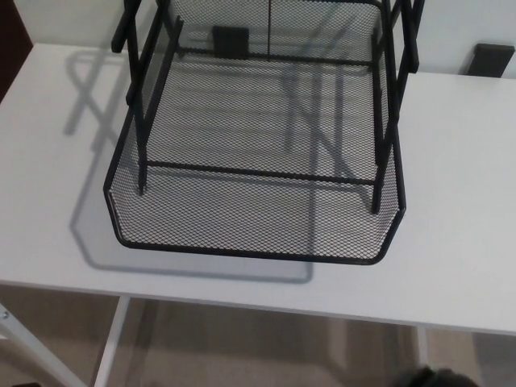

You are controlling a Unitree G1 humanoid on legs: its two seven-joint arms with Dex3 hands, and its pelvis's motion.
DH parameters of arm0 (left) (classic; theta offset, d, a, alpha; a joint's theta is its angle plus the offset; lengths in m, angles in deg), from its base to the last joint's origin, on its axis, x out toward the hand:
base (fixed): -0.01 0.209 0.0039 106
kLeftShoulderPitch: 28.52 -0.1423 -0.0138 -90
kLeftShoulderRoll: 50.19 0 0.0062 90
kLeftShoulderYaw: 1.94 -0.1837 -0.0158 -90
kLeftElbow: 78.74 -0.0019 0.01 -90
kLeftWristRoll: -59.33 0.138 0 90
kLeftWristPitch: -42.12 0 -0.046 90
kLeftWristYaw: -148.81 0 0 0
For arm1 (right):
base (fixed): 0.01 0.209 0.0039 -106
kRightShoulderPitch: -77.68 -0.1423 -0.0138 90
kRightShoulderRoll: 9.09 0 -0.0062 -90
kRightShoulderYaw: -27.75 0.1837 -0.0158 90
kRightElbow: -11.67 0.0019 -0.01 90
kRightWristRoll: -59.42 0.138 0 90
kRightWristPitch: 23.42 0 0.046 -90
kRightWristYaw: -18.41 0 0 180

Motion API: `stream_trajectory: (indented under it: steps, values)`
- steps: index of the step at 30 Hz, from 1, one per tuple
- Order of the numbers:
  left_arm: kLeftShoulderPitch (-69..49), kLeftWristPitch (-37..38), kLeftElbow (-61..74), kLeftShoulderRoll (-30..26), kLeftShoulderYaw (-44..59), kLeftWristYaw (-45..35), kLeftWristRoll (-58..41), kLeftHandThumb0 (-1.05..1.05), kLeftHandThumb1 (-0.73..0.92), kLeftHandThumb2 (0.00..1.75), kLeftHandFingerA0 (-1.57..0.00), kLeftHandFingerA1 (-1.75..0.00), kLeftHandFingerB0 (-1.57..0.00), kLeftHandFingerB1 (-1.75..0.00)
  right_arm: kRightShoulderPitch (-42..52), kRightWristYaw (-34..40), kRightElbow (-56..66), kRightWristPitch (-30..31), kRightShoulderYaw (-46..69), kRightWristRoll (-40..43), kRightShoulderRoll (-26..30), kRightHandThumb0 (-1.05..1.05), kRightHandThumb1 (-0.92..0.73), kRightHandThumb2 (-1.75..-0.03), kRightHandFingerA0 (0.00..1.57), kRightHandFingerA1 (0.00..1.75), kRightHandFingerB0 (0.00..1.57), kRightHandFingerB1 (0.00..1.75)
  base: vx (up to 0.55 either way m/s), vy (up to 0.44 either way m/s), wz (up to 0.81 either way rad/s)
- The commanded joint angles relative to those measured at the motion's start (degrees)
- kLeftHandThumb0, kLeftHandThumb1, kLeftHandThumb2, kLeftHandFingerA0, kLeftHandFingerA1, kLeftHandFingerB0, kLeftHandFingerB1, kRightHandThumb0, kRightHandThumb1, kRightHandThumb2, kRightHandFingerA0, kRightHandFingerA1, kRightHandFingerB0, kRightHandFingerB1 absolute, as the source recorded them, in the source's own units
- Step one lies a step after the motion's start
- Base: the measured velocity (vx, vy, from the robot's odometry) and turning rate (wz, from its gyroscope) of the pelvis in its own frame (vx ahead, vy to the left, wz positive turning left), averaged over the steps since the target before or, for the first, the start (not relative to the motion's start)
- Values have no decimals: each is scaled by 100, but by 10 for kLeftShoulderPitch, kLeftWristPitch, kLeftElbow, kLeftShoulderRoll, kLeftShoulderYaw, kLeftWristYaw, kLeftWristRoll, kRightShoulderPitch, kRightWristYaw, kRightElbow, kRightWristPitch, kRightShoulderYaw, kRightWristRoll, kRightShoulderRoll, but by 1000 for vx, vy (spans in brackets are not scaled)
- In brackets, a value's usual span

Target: The robot walks towards a file tray kept in the middle of a desk and uses its right hand to grab a tray and pulls it out towards itself

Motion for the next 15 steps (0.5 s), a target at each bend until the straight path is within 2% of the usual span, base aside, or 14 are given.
stream_trajectory:
  steps: [1, 2, 4, 5, 6, 7, 8, 9, 10, 11, 12, 13, 14, 15]
  values:
    - [1, 4, -25, -27, -22, -24, 25, -62, 33, 51, -82, -63, -47, -55, 363, -372, -109, -178, 449, 1005, -4, -68, -59, -59, 113, 120, 109, 70, 0, 0, 0]
    - [-1, 7, -24, -27, -23, -24, 26, -63, 33, 51, -81, -62, -47, -54, 360, -353, -125, -148, 444, 947, -8, -75, -47, -85, 116, 124, 107, 84, 0, 0, 0]
    - [1, 12, -29, -28, -21, -25, 24, -62, 34, 51, -83, -62, -48, -54, 305, -313, -220, -112, 395, 821, -13, -69, -47, -84, 111, 132, 104, 100, 0, 0, 0]
    - [2, 15, -32, -28, -23, -19, 27, -64, 24, 72, -80, -67, -46, -60, 284, -296, -253, -87, 384, 771, -24, -66, -48, -83, 108, 132, 104, 99, 0, 0, 0]
    - [3, 16, -32, -28, -26, -14, 31, -66, 25, 73, -80, -67, -46, -60, 240, -292, -333, -75, 370, 737, -43, -64, -49, -79, 102, 141, 101, 116, 0, 0, 0]
    - [6, 14, -34, -27, -23, -17, 27, -64, 24, 72, -80, -67, -46, -60, 193, -270, -422, -76, 353, 687, -59, -68, -49, -80, 103, 140, 101, 121, 0, 0, 0]
    - [5, 14, -34, -26, -23, -17, 26, -64, 24, 72, -80, -67, -46, -60, 189, -270, -432, -77, 354, 682, -60, -68, -49, -80, 103, 140, 101, 121, 0, 0, 0]
    - [5, 16, -34, -26, -24, -16, 26, -63, 33, 51, -86, -62, -49, -56, 172, -249, -470, -70, 349, 649, -70, -65, -58, -58, 104, 130, 103, 96, 0, 0, 0]
    - [5, 18, -34, -26, -24, -15, 26, -63, 33, 51, -86, -62, -49, -56, 151, -222, -516, -60, 340, 608, -83, -65, -58, -58, 104, 130, 103, 96, 0, 0, 0]
    - [3, 18, -33, -26, -22, -20, 22, -64, 33, 52, -84, -64, -48, -56, 126, -182, -588, -79, 325, 562, -91, -64, -59, -58, 102, 118, 100, 89, 0, 0, 0]
    - [1, 15, -31, -26, -22, -20, 21, -64, 24, 72, -80, -68, -45, -60, 95, -151, -670, -81, 316, 518, -103, -62, -60, -58, 96, 84, 88, 63, 0, 0, 0]
    - [-1, 15, -30, -25, -22, -19, 21, -64, 33, 52, -83, -63, -48, -56, 83, -134, -710, -81, 314, 499, -113, -60, -60, -58, 92, 70, 81, 55, 0, 0, 0]
    - [-3, 16, -29, -24, -24, -16, 23, -63, 34, 51, -82, -63, -48, -56, 65, -115, -768, -79, 319, 483, -127, -57, -61, -59, 80, 58, 60, 46, 0, 0, 0]
    - [-5, 15, -28, -24, -26, -13, 25, -62, 34, 51, -82, -60, -47, -53, 51, -106, -805, -74, 325, 476, -137, -66, -51, -85, 56, 62, 32, 49, 0, 0, 0]
